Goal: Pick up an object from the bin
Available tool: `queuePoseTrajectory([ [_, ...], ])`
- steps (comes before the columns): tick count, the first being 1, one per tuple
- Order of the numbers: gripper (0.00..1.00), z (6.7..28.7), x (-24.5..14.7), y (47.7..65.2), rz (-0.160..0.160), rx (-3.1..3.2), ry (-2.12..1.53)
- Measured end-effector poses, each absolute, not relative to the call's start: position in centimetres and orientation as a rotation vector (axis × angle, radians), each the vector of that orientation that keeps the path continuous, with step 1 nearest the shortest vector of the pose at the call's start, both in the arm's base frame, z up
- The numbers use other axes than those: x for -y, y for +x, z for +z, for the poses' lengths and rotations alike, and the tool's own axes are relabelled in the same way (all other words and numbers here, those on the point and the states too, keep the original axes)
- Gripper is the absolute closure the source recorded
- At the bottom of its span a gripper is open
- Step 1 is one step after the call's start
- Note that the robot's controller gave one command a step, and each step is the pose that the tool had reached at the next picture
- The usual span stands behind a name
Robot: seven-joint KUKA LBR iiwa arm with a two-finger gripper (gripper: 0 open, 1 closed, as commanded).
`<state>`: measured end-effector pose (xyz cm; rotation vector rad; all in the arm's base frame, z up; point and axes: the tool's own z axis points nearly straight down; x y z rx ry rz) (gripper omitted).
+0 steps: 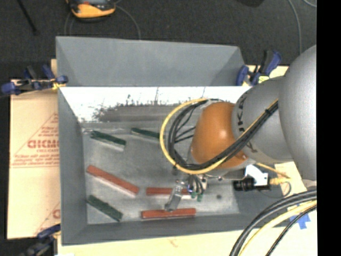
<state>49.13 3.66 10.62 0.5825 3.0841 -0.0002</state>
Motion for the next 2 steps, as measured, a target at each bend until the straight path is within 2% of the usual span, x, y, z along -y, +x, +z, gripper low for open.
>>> queuePoseTrajectory([
  [1,1.00,7.28,-4.33,47.52,0.001,-3.047,0.750],
  [2,1.00,7.30,-4.33,47.53,0.001,-3.047,0.749],
])
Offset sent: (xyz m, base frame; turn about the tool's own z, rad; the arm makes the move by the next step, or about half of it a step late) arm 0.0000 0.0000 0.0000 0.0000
